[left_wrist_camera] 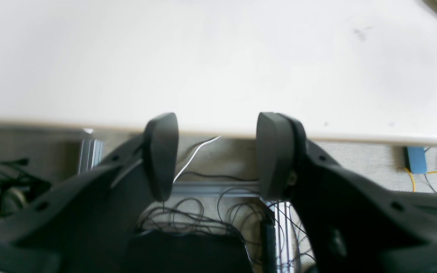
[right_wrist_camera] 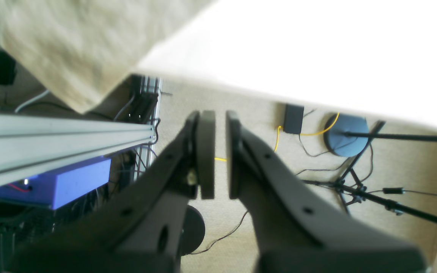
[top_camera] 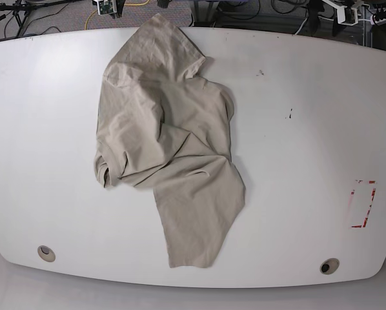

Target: Fold the T-shirt properly

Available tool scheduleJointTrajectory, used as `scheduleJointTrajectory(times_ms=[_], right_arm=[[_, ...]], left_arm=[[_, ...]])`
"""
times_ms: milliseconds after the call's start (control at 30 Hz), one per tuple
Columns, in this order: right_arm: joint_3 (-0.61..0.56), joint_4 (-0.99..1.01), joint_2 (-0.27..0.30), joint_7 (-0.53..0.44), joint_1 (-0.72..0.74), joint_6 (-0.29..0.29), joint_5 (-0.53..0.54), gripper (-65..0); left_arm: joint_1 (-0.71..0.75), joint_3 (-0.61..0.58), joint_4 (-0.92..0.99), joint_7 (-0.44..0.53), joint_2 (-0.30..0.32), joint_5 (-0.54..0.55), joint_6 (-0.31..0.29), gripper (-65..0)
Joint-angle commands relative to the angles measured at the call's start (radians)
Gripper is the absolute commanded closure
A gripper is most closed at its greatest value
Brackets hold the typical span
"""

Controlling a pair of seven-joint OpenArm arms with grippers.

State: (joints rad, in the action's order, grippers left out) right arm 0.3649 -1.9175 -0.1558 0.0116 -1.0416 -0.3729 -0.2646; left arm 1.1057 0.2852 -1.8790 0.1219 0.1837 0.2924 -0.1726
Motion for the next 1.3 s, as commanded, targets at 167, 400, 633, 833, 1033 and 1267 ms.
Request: scheduleJointTrajectory(times_ms=[167,400,633,833,1033,1267], right_arm=[[0.000,-0.013,-0.001,-0.015,0.000,0.005,0.010,-4.6],[-0.004,-0.025,-0.001,-0.022,0.034,0.006,0.026,-4.7],[-0.014,-0.031,-0.001,-0.022,0.063,0.007,0.055,-14.8],[-0.017,-0.035,-0.001,-0.022,0.102,0.012,0.055,-27.6],[-0.015,-0.022,-0.001,-0.025,0.164,0.017,0.049,-34.4],[-0.020,-0.008,-0.001,-0.023,0.218,0.016,0.047,-35.5]], left_arm=[[0.003,0.002,-0.006,0.024,0.006,-0.008,0.018,-31.6],[-0.025,-0.001,-0.011,0.030,0.011,-0.002,0.041,-32.2],[-0.065,0.002,-0.014,0.033,0.010,-0.003,0.035,-32.3],[-0.094,0.003,-0.016,0.030,0.008,-0.006,0.027,-32.1],[-0.102,0.005,-0.023,0.021,0.011,-0.003,0.026,-33.1],[-0.125,0.007,-0.025,0.008,0.012,-0.006,0.025,-36.6]])
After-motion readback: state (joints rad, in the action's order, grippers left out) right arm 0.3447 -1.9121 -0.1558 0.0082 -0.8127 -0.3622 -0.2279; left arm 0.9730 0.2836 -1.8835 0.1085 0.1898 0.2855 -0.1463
